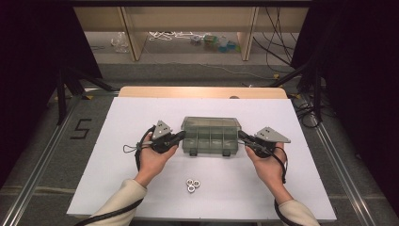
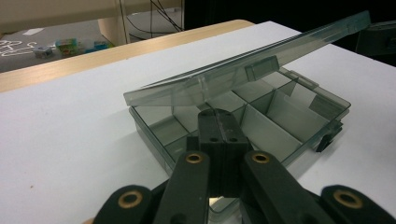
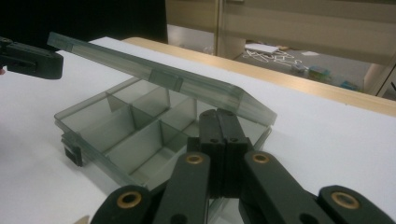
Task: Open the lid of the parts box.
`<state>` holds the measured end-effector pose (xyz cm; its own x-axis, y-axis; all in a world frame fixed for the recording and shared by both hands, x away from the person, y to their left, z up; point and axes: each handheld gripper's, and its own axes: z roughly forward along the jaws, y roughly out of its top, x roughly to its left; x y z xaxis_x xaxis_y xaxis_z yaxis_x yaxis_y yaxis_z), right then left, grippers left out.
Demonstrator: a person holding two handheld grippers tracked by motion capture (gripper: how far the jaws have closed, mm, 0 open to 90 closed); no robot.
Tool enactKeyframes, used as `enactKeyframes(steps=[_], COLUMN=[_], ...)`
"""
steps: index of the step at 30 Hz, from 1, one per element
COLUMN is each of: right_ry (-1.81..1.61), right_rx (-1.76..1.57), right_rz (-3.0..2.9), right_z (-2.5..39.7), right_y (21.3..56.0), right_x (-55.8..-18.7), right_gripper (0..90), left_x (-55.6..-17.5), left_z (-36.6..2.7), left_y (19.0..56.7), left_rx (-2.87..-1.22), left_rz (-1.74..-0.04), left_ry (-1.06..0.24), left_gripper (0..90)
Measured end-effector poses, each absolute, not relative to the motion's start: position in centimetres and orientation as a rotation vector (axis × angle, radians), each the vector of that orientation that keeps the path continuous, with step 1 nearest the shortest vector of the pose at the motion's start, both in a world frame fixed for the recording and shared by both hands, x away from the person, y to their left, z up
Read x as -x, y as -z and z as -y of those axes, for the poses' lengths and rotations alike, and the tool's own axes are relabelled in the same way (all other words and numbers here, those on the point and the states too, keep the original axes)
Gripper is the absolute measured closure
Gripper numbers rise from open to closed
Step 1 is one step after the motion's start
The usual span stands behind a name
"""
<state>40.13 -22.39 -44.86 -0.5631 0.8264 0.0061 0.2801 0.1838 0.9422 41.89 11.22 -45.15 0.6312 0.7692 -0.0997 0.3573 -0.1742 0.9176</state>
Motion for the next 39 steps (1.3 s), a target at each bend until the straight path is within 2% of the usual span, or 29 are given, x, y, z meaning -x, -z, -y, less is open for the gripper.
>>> enactKeyframes(steps=[11,12,13,14,22,30,36,39], right_ry=[-1.383,-1.372,-1.372,-1.334,-1.301,-1.271,-1.234,-1.217], right_rx=[-1.039,-1.056,-1.056,-1.067,-1.100,-1.083,-1.060,-1.070], right_rz=[-1.947,-1.953,-1.953,-1.958,-1.913,-1.878,-1.858,-1.850], right_z=[22.3,22.2,22.2,22.1,22.0,21.7,21.2,20.9], right_y=[44.7,44.9,44.9,45.3,45.6,45.2,44.8,44.6], right_x=[-40.3,-40.2,-40.2,-40.0,-40.7,-41.6,-42.2,-42.5], right_gripper=[90.0,85.5,85.5,80.0,69.0,70.9,78.4,79.4], left_x=[-42.1,-42.1,-42.1,-42.1,-42.2,-42.3,-42.2,-42.3], left_z=[-11.2,-11.1,-11.1,-11.1,-11.0,-10.7,-10.9,-11.2], left_y=[44.8,44.7,44.7,44.7,44.7,44.7,44.6,44.7], left_rx=[-1.763,-1.757,-1.757,-1.756,-1.767,-1.762,-1.767,-1.756], left_rz=[-0.907,-0.911,-0.911,-0.913,-0.904,-0.901,-0.888,-0.898], left_ry=[-0.494,-0.493,-0.493,-0.492,-0.497,-0.504,-0.518,-0.526], left_gripper=[90.0,90.0,90.0,90.0,90.0,90.0,89.8,85.4])
